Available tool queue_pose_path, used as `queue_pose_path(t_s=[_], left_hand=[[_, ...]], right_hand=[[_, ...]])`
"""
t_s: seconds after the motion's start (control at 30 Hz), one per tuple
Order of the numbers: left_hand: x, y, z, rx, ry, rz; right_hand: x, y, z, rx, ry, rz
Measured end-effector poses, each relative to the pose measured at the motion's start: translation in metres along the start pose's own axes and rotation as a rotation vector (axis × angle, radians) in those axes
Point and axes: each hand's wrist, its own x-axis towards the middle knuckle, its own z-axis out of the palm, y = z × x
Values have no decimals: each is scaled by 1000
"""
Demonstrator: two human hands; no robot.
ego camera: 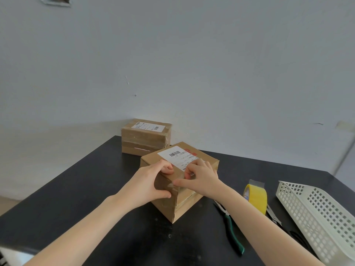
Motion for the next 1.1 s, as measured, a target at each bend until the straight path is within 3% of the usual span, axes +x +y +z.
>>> queue_pose_path(t_s=[0.2, 0.37, 0.57, 0.83, 1.1], left_hand=[[-1, 0, 1, -17, 9, 1], [-1, 1, 1, -5, 27, 12], [0, 4, 1, 12, 41, 10], [-1, 7, -1, 4, 22, -21], [1, 1, 2, 6, 41, 1]], right_hand=[[-4, -10, 3, -71, 24, 6], [-9, -15, 16, -300, 106, -69], [-8, -14, 18, -301, 116, -76], [-10, -9, 2, -271, -24, -74], [-10, -10, 19, -314, 131, -82]])
